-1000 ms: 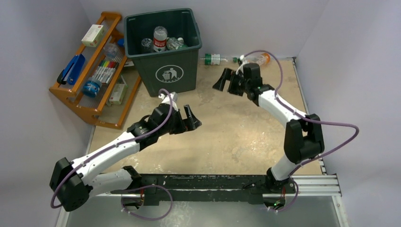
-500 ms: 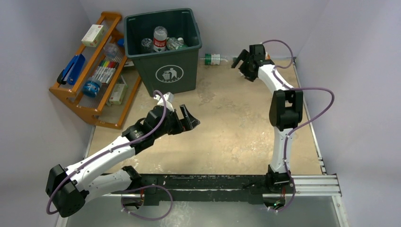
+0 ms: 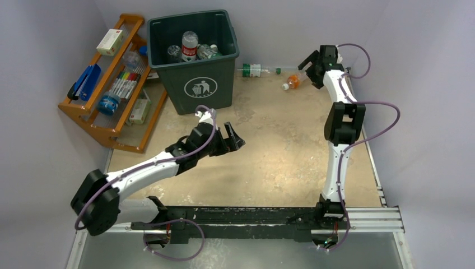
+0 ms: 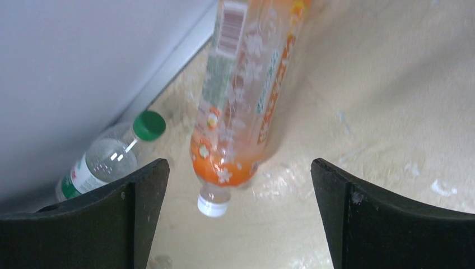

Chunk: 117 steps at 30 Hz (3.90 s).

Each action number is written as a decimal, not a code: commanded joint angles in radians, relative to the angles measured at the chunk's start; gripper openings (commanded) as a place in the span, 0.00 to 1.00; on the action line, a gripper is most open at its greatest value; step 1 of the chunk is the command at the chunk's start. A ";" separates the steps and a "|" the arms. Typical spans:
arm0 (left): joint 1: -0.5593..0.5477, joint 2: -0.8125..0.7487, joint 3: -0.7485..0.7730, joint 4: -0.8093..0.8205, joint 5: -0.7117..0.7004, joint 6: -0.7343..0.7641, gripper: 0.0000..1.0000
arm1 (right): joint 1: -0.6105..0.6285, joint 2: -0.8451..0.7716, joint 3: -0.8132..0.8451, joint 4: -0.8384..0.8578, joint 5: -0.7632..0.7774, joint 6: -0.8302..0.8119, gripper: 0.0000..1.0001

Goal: Put the plastic bottles in the bin
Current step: Pick up the plastic bottle at the center of the board, then place the plastic bottle in the trash bin.

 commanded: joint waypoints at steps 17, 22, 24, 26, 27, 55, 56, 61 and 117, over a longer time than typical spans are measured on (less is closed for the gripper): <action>-0.020 0.151 0.001 0.194 0.026 -0.016 0.98 | -0.049 0.217 0.257 0.092 -0.134 0.005 1.00; -0.019 0.166 0.007 0.192 0.026 -0.016 0.98 | -0.047 0.250 0.256 0.118 -0.150 0.018 0.98; -0.020 0.171 0.009 0.195 0.028 -0.018 0.98 | -0.049 0.267 0.257 0.126 -0.156 0.026 0.95; -0.019 0.173 0.009 0.195 0.028 -0.020 0.98 | -0.049 0.279 0.248 0.141 -0.171 0.031 0.91; -0.019 0.171 0.009 0.194 0.027 -0.021 0.98 | -0.049 0.281 0.241 0.149 -0.176 0.036 0.87; -0.023 0.167 0.047 0.182 0.013 -0.002 0.98 | -0.053 -0.136 -0.302 0.522 -0.289 0.003 0.39; -0.023 0.168 0.034 0.191 0.013 -0.007 0.98 | -0.051 -0.152 -0.310 0.528 -0.303 0.000 0.39; -0.023 0.135 -0.021 0.213 -0.005 -0.028 0.98 | -0.033 -0.232 -0.318 0.539 -0.360 -0.028 0.39; -0.024 -0.009 -0.123 0.200 -0.047 -0.052 0.98 | 0.454 -0.304 0.162 0.854 -0.421 -0.220 0.43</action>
